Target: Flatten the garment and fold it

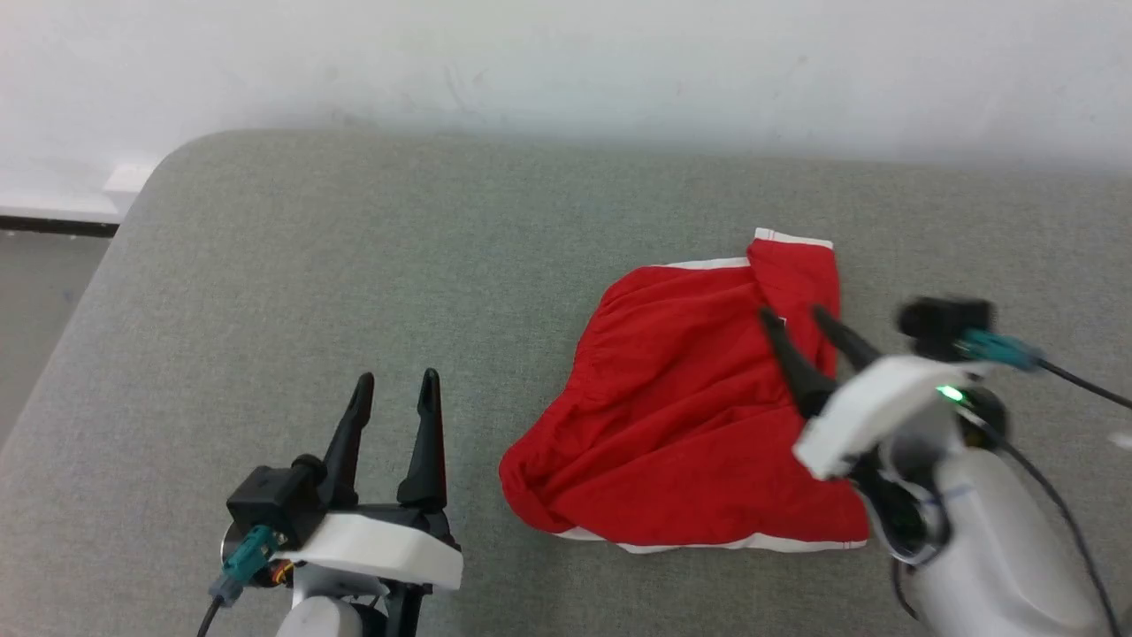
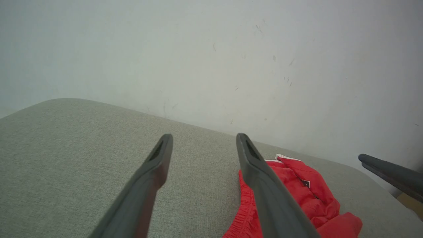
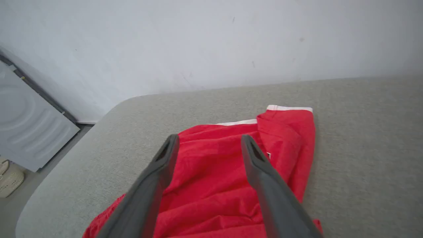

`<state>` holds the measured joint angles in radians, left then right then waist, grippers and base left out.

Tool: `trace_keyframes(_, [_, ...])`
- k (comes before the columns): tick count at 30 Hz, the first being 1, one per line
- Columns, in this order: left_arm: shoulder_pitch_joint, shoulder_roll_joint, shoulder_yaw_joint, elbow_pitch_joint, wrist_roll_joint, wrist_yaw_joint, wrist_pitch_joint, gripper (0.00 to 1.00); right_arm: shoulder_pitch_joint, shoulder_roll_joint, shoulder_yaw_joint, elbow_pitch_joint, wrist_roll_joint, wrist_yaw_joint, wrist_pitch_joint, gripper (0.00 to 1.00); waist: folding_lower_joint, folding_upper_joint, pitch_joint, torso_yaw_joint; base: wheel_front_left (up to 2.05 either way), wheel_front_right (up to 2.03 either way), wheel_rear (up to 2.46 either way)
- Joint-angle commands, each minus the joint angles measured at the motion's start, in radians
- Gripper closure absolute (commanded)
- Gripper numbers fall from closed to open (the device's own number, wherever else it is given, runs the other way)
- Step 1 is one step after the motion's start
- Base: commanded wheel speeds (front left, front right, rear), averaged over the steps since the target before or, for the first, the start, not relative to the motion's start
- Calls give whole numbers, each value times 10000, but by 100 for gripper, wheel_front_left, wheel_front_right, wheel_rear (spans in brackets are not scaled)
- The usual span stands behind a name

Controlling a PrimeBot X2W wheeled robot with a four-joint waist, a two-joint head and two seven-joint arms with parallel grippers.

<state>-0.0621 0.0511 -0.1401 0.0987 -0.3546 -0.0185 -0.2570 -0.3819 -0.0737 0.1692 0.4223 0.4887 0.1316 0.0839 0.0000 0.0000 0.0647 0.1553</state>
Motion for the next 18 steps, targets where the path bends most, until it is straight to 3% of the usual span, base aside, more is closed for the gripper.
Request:
trace_keyframes(1, [136, -9, 14, 66, 72, -79, -47, 0, 404, 15, -509, -241, -178, -9, -76, 0, 0, 0, -96, -114, 0, 0, 0])
trace_keyframes(6, [175, -9, -69, 326, 17, -133, -47, 0, 1654, 177, -2537, -1168, -856, -9, 124, 0, 0, 0, -133, -311, 0, 0, 0])
trace_keyframes(11, [-616, 167, -607, 871, 26, -557, 661, 0, 2300, 228, -3336, -1925, -819, -9, 417, 0, 0, 0, -120, -379, 0, 0, 0])
trace_keyframes(14, [-1614, 365, -997, 1400, -55, -735, 2155, 0, 2450, 231, -3445, -2111, -636, -9, 486, 0, 0, 0, -112, -413, 0, 0, 0])
trace_keyframes(18, [-2991, 511, -1516, 2655, -273, -768, 5533, 0, 2440, 233, -3370, -2261, -514, -9, 546, 0, 0, 0, -27, -550, 0, 0, 0])
